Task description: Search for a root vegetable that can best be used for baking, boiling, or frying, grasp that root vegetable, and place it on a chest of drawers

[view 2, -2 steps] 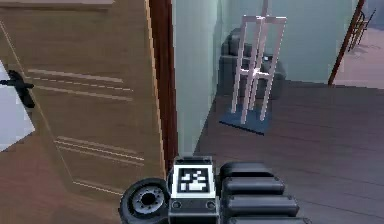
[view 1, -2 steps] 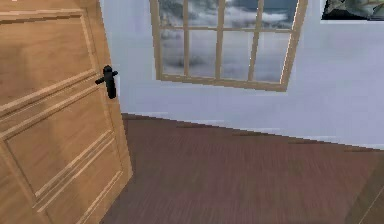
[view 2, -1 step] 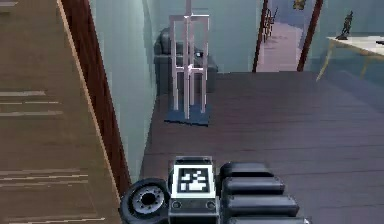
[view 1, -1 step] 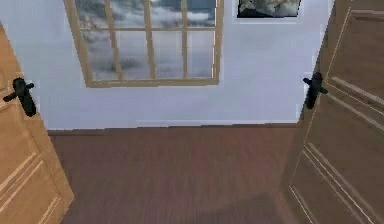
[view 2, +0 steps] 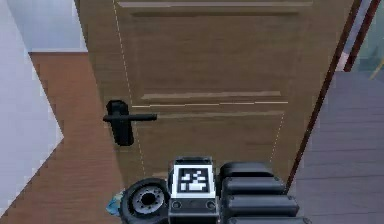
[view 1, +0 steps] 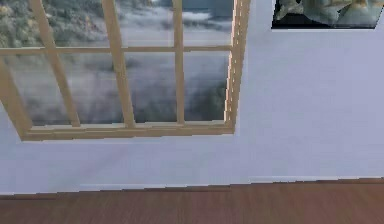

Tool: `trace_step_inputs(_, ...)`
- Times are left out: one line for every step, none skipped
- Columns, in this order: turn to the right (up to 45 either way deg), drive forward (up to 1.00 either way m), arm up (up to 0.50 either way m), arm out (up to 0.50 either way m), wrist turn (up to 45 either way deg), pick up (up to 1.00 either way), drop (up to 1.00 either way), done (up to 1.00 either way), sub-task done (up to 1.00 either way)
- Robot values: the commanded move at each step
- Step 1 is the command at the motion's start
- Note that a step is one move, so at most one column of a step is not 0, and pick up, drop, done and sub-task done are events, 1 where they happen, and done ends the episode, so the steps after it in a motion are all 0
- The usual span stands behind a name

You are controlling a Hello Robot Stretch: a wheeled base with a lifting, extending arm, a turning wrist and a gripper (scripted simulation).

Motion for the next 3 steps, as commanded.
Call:
trace_step_inputs(6.0,0.00,0.00,0.00,0.0,0.00,0.00,0.00,0.00)
trace_step_inputs(0.0,0.50,0.00,0.00,0.0,0.00,0.00,0.00,0.00)
trace_step_inputs(45.0,0.00,0.00,0.00,0.0,0.00,0.00,0.00,0.00)
